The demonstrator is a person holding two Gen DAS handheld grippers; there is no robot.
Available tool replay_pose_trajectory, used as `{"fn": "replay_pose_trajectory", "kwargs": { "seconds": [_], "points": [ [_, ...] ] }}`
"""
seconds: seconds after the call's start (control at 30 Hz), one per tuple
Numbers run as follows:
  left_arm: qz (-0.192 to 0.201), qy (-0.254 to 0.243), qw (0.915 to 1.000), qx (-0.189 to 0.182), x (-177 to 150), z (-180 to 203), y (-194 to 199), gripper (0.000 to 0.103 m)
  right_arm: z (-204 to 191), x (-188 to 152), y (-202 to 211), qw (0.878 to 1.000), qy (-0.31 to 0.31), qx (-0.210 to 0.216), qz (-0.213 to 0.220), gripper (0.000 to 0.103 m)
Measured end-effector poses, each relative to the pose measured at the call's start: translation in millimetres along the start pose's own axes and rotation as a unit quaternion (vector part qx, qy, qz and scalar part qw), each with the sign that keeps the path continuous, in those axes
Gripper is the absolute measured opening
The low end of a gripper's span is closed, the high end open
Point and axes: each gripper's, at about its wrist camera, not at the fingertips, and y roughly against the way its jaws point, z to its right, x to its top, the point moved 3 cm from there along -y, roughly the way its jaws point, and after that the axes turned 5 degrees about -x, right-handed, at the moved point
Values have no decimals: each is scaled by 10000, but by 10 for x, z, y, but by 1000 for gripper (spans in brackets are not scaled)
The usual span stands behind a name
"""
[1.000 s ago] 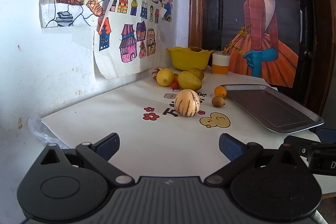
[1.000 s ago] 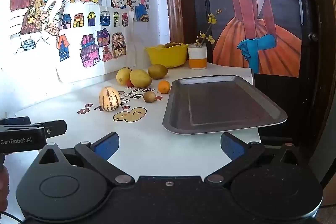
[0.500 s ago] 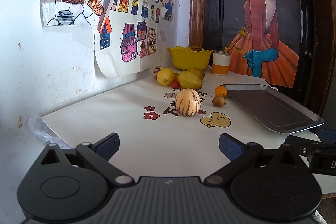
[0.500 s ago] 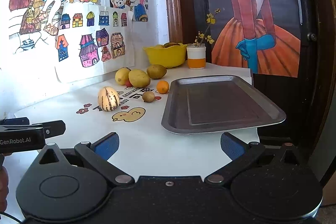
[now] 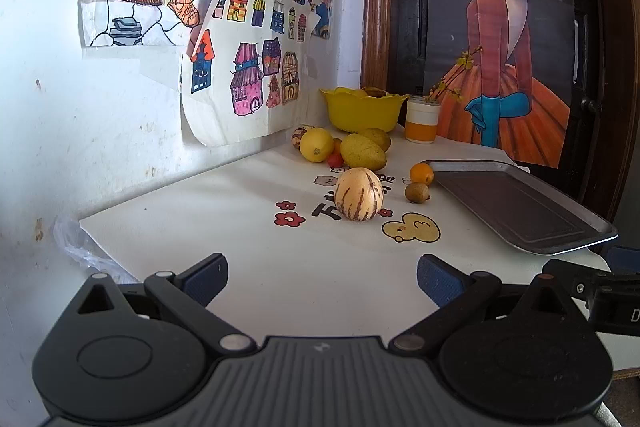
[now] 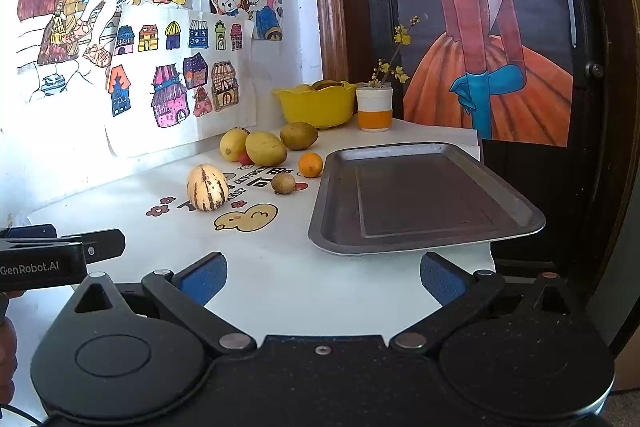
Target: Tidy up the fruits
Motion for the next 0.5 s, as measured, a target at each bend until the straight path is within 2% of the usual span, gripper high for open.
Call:
{"fn": "replay_pose_trajectory", "kwargs": {
  "seconds": [0.5],
  "points": [
    [-8,8,10000,3,-17,6,7,103,-14,-9,1,10000,24,20,-39,103]
  ]
}}
